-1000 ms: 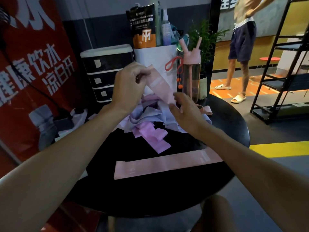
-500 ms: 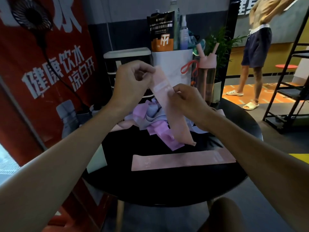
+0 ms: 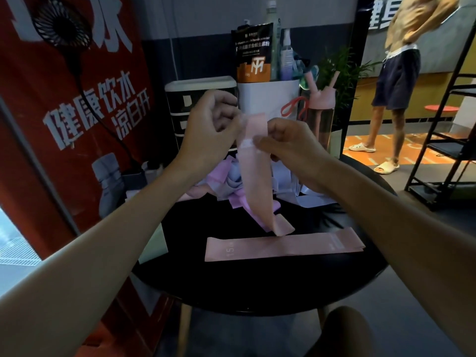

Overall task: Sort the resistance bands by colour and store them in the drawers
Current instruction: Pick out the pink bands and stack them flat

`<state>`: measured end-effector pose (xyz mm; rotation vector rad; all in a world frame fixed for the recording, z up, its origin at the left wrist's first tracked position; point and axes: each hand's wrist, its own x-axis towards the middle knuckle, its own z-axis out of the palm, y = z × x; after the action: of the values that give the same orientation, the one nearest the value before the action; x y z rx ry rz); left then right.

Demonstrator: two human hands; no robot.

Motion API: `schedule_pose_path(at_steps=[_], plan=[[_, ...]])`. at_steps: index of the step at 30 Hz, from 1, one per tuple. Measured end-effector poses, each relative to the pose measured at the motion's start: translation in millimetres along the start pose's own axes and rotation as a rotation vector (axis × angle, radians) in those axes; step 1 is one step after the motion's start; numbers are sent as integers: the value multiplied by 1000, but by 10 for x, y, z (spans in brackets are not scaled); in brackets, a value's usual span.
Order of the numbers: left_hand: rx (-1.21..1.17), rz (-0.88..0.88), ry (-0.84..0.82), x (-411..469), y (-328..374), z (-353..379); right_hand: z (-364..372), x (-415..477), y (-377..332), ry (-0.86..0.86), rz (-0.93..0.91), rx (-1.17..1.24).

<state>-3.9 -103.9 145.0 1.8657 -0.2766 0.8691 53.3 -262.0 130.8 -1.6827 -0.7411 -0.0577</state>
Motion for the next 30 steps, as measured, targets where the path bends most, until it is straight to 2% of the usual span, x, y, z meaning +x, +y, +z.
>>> schedule_pose_path(at_steps=[2,4,7,10,14,18,22,27,30], plan=[[-144,-200,-30,-84,-26,71,-18,18,-40,66,-6,62],[-261,-398,-196,-223,-134,134,-57,24,-65,135,17,159],[-222,-449,-434,-454,-348,159,-130,16,-37,239,37,233],[-254,-511,-439,-556,-491,137,-232,-33,104,347,78,246],[-394,-607,-496,-627,-487,72,-373,-201,403,409,155,282],[-275,-631,-621,-712,-567,-87,-507,-457,672,507,219,163],[-215,-708,-751,-804,-688,-227,-623,-760,929,433,230,130],[-27,-669,-746,-858,-767,-300,-693,-1073,1105,443,123,-294],[73,-642,-703,-870,-795,-312,-735,-1172,1199,425,153,-382]])
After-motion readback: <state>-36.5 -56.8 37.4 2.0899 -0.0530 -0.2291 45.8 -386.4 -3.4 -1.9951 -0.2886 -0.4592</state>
